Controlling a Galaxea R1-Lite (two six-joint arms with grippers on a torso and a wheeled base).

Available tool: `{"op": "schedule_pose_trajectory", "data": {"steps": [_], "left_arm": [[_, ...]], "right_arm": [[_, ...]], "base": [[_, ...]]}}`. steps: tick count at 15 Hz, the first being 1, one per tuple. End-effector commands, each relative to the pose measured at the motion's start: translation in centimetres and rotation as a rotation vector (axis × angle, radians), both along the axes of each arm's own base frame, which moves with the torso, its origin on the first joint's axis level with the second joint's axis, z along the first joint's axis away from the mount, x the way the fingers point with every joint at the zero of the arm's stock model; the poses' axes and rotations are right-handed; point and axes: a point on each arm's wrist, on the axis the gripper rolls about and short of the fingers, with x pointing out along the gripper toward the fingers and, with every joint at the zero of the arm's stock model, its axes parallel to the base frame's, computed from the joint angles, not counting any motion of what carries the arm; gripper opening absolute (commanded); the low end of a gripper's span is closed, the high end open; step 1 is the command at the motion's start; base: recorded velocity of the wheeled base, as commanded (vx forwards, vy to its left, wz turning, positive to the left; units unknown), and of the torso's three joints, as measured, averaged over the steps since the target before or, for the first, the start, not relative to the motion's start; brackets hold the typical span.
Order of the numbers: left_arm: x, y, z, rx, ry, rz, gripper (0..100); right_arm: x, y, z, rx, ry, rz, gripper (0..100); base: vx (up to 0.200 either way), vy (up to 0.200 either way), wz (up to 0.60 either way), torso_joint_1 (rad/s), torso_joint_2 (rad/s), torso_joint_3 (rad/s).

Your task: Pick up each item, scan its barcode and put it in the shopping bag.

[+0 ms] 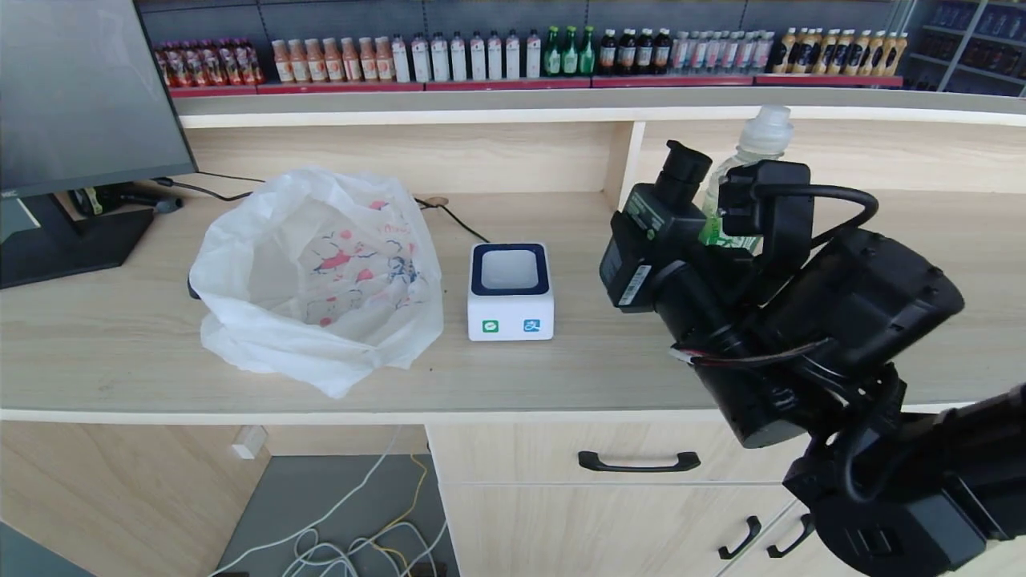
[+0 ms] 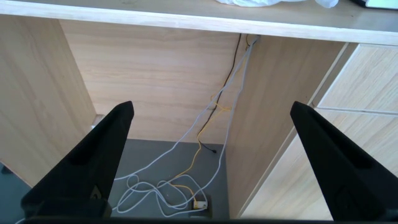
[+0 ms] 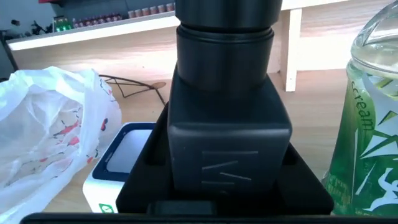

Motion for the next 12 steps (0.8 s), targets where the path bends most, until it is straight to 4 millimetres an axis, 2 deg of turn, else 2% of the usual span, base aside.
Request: {"op": "schedule_pose_trajectory", "data": {"steps": [1,3,5,8,10,12], "left_arm": [[0.0,0.0,0.0,0.0,0.0,0.001,100],[0.0,0.0,0.0,0.0,0.0,0.001,100],[0.0,0.0,0.0,0.0,0.0,0.001,100],[0.0,0.0,0.0,0.0,0.0,0.001,100],[0.0,0.0,0.0,0.0,0.0,0.001,100],[0.0,0.0,0.0,0.0,0.0,-0.001,100]], "right_arm": [[-4.6,-1.6,0.1,0.002,0.004,0.071,0],[-7.1,-2.5,-1.2,-0.017,0.035,0.121,0],[-8.6,-3.1,-1.3,-0.017,0.043,0.154,0],[-9.5,-4.0,-0.9,0.003,0.031,0.182,0],[-10.5,-4.2,-1.1,-0.011,0.025,0.265,0],[-11.8,-3.6,-1.2,0.052,0.051,0.379,0]], "base": [[0.0,0.0,0.0,0.0,0.0,0.0],[0.0,0.0,0.0,0.0,0.0,0.0],[0.0,0.0,0.0,0.0,0.0,0.0],[0.0,0.0,0.0,0.0,0.0,0.0],[0.0,0.0,0.0,0.0,0.0,0.0],[0.0,0.0,0.0,0.0,0.0,0.0]]}}
